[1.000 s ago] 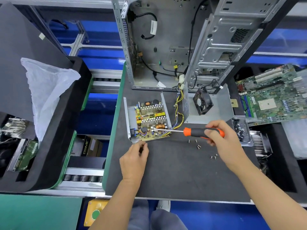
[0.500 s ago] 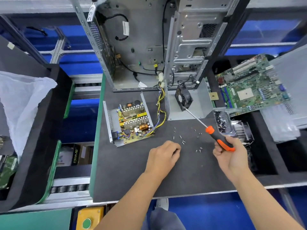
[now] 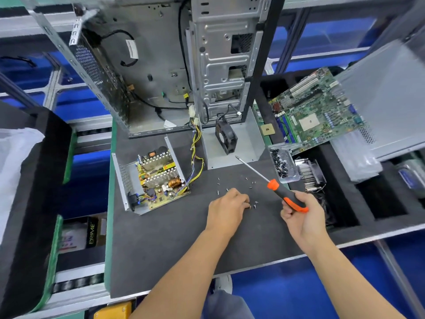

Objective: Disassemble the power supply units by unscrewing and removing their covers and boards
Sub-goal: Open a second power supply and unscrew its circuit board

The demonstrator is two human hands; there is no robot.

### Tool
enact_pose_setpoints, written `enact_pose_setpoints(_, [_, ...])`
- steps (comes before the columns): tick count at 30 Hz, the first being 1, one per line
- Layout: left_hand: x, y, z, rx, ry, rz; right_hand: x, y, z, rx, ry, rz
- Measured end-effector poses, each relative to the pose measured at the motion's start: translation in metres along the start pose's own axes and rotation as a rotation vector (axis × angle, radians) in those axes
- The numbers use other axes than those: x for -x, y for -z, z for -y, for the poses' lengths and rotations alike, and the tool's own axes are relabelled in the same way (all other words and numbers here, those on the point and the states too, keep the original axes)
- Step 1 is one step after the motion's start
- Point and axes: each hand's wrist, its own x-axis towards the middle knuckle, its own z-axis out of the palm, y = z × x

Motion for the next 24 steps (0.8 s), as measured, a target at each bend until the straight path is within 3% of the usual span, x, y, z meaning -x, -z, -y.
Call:
enact_pose_setpoints(7, [0.017, 0.010, 0.007, 0.143, -0.028, -0.065, 0.000, -0.016, 0.007, 0.080, 0.030, 0.078])
enact_pose_setpoints(10, [0.035, 0.022, 0.016, 0.204, -0.058, -0.253, 0.002, -0.034, 0.013, 0.185, 0.069, 0.125])
enact_pose_setpoints(16, [0.065, 0.045, 0.057, 0.277, 0.162, -0.637, 0.006, -0.061, 0.018, 0.279, 0.173, 0.187])
enact_pose_setpoints(20, [0.053, 0.065, 0.068, 0.091, 0.145, -0.787, 0.010, -0.073, 0.016, 0.202, 0.141, 0.157])
enact_pose_setpoints(24, [0.027, 0.078, 0.069, -0.218, 0.086, -0.673, 0.015, -0.077, 0.011, 0.122, 0.099, 0.122])
